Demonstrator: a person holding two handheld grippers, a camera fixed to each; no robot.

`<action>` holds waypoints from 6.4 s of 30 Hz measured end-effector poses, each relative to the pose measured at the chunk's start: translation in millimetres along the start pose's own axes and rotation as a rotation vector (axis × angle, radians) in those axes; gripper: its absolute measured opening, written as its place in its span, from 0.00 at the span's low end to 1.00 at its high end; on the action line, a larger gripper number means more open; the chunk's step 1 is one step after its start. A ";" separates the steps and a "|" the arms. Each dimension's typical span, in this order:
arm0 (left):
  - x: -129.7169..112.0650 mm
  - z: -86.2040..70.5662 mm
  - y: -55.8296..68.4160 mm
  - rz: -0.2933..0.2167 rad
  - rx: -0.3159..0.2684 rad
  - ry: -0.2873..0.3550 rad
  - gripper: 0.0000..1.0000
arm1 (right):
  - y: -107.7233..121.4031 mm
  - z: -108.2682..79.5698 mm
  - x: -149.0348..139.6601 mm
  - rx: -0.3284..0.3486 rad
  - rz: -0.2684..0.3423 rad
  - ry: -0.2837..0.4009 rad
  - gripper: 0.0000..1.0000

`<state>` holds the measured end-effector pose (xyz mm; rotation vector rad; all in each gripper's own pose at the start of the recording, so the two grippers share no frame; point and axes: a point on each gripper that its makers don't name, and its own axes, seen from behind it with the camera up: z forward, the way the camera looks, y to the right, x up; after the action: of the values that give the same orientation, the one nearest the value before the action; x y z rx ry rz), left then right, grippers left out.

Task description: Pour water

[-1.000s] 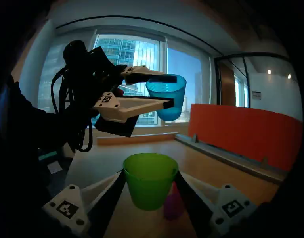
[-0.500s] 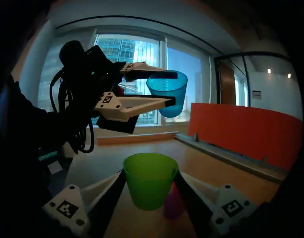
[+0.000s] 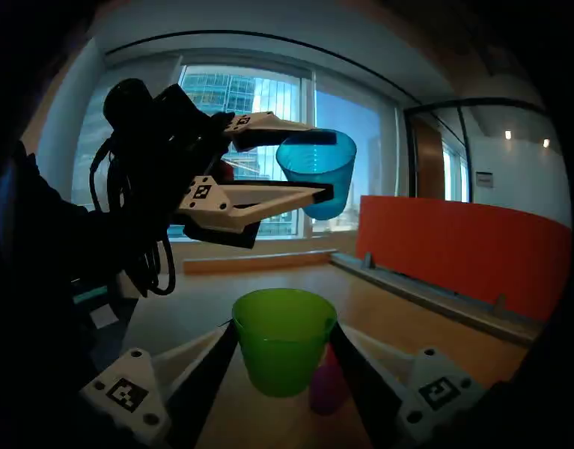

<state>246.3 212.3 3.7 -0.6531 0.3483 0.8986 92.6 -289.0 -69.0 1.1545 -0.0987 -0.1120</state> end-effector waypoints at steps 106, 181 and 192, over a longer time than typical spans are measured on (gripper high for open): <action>24.7 7.6 -0.2 0.317 0.028 0.032 0.88 | 8.8 -4.2 4.4 -0.018 -0.013 0.018 0.89; 39.5 9.3 -4.6 0.507 0.053 0.041 0.88 | 13.4 -5.0 5.8 -0.027 -0.031 0.011 0.89; 42.8 7.1 -4.1 0.540 0.060 0.049 0.88 | 13.4 -5.6 5.1 -0.027 -0.031 0.011 0.89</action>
<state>274.7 241.1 -12.4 -0.5322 0.6097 1.3814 98.9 -279.3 -58.9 1.1295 -0.0692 -0.1336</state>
